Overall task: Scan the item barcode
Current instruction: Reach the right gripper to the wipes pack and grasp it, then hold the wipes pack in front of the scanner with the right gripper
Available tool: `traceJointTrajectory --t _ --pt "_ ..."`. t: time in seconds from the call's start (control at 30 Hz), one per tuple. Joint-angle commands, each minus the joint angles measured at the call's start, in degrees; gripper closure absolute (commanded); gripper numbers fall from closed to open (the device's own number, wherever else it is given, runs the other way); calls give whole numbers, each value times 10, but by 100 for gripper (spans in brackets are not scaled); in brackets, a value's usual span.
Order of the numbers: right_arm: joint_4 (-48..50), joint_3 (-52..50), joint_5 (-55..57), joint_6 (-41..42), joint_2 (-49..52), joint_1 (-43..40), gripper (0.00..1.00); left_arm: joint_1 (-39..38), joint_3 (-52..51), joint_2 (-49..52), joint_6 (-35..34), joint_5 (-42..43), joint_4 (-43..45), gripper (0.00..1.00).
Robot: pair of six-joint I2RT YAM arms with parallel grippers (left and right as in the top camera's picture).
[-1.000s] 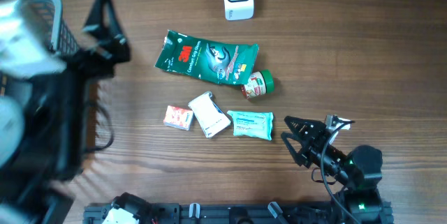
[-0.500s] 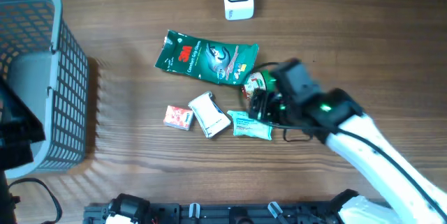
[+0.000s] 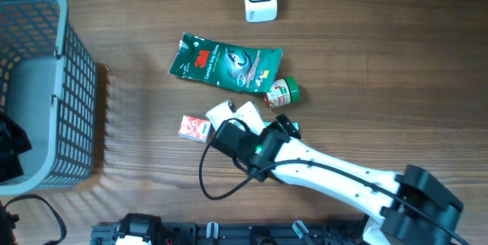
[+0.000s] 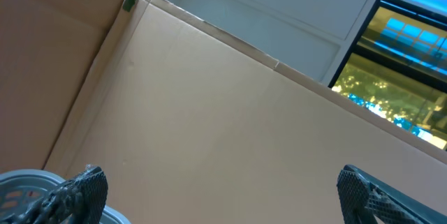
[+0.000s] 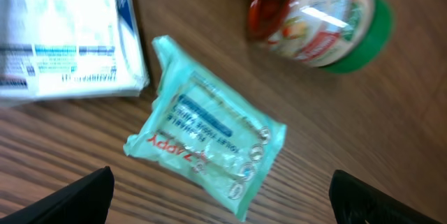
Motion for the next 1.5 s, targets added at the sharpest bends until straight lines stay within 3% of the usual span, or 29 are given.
traceJointTrajectory --t 0.0,0.13,0.37,0.43,0.47,0.67,0.7,0.73,0.77,0.8,0.9,1.0,1.1,1.17,1.3,1.47 --pt "-3 -2 5 -20 62 24 2 3 0 2 -10 3 2 0" --pt "-4 -2 -2 -20 115 62 3 3 0 2 -10 3 2 0" --pt "28 -49 2 -21 165 29 9 3 0 2 -9 3 0 0" --pt "62 -71 2 -48 167 13 35 3 0 2 -9 3 -1 0" --pt "66 -78 2 -49 167 4 38 3 0 2 -9 3 -1 0" --pt "75 -85 -37 -48 167 -69 33 3 0 2 -9 3 -3 0" --pt "75 -85 -38 -48 167 -81 42 3 0 2 -9 3 -3 0" --pt "74 -85 -39 -48 167 -88 63 3 0 2 -9 3 -3 0" --pt "72 -84 -49 -48 167 -94 77 3 0 2 -9 3 -3 0" --pt "71 -83 -60 -48 167 -97 84 3 0 2 -9 3 -3 0" --pt "25 -38 -90 -14 166 -101 95 3 0 2 -10 3 -5 0" --pt "-90 69 -113 31 165 -101 96 3 0 2 -10 3 -7 0" --pt "-193 212 -277 26 161 -101 96 3 0 2 -9 3 -7 0" --pt "-218 291 -451 -13 149 -104 96 3 0 2 -9 3 -7 0" --pt "-211 331 -724 -52 124 -129 96 3 0 2 -9 3 -7 0" --pt "-106 330 -980 158 124 -144 96 3 0 2 -9 3 -9 0"
